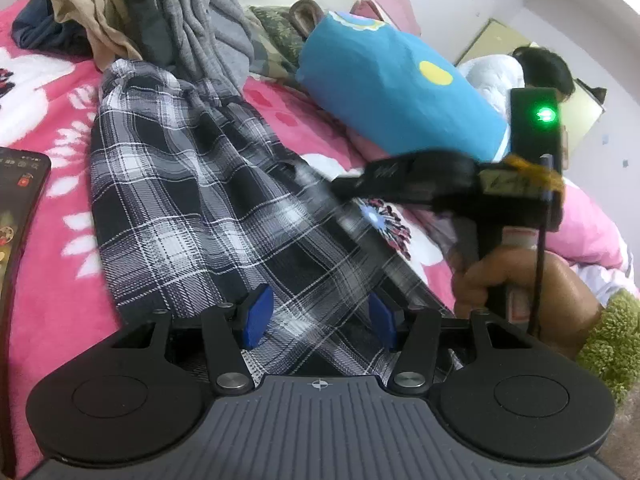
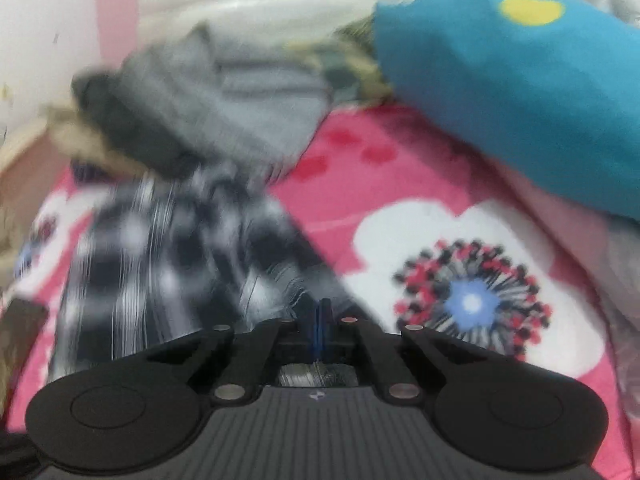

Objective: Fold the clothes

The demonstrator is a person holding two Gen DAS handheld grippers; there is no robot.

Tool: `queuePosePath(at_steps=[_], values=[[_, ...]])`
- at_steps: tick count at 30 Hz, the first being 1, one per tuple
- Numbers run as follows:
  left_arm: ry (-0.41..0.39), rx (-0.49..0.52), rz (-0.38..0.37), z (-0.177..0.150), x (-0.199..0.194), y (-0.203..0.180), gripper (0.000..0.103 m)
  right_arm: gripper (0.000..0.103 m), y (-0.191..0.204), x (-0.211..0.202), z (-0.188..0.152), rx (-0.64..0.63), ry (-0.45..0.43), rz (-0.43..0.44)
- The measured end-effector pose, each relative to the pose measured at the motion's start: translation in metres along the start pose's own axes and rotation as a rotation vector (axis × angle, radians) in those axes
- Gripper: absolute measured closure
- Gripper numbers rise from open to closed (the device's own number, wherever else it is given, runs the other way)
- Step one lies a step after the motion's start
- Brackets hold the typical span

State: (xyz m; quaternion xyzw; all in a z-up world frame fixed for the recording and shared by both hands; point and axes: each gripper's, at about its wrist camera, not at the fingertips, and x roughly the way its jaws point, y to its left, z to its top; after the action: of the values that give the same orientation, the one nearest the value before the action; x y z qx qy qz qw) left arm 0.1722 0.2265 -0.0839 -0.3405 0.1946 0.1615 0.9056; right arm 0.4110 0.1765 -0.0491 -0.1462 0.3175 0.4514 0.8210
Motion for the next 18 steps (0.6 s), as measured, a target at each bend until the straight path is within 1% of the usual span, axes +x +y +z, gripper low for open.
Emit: queuePosePath(at_steps=[1, 3, 6, 8, 11, 12, 13, 14, 15, 16, 18], values=[[0.000, 0.000, 0.001, 0.000, 0.000, 0.000, 0.050, 0.103, -0.004, -0.003, 0.001, 0.022, -0.020, -0.006], [-0.001, 0.005, 0.003, 0.000, 0.000, -0.001, 0.050, 0.103, -0.010, -0.003, 0.002, 0.049, -0.027, -0.010], [0.000, 0.003, 0.003, -0.001, -0.001, 0.000, 0.050, 0.103, -0.008, 0.010, -0.002, 0.020, 0.014, -0.061], [0.001, -0.001, 0.003, 0.001, -0.001, 0.000, 0.050, 0.103, -0.007, 0.014, -0.002, 0.007, 0.025, -0.080], [0.002, -0.001, 0.003, 0.000, -0.002, 0.000, 0.050, 0.099, -0.008, 0.011, 0.004, 0.032, -0.003, -0.083], [0.002, -0.001, 0.004, -0.001, -0.003, 0.000, 0.050, 0.097, -0.010, 0.008, 0.007, 0.045, -0.021, -0.055], [0.002, 0.000, 0.005, -0.001, -0.003, 0.000, 0.050, 0.084, -0.008, 0.008, 0.010, 0.044, -0.033, -0.032], [0.002, 0.001, 0.005, -0.001, -0.003, -0.001, 0.050, 0.068, -0.007, 0.008, 0.014, 0.043, -0.045, -0.009], [0.001, 0.002, 0.005, -0.001, -0.003, -0.001, 0.050, 0.063, -0.006, 0.008, 0.017, 0.042, -0.056, 0.015], [0.001, 0.003, 0.005, -0.002, -0.004, -0.001, 0.050, 0.062, -0.004, 0.009, 0.020, 0.034, -0.062, 0.034], [0.001, 0.002, 0.005, -0.002, -0.003, -0.001, 0.050, 0.062, 0.004, 0.021, 0.023, -0.002, -0.020, 0.055]])
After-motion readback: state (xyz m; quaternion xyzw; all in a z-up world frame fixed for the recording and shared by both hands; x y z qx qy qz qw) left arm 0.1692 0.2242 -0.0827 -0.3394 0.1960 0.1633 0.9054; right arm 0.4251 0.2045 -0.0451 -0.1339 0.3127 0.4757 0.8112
